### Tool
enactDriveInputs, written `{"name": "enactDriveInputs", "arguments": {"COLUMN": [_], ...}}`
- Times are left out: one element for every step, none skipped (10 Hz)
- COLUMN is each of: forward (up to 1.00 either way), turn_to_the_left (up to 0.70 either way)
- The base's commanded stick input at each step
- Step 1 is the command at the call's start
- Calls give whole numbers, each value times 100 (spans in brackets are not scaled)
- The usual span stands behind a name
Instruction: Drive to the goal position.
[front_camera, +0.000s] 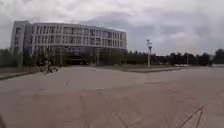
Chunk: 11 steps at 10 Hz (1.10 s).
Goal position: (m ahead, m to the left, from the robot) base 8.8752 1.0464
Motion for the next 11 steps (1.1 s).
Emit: {"name": "enactDriveInputs", "arguments": {"forward": [70,70,70,70,70,70,70,70,70,70,70], "turn_to_the_left": [22,29,10,1,0,0,0,0,0,0,0]}}
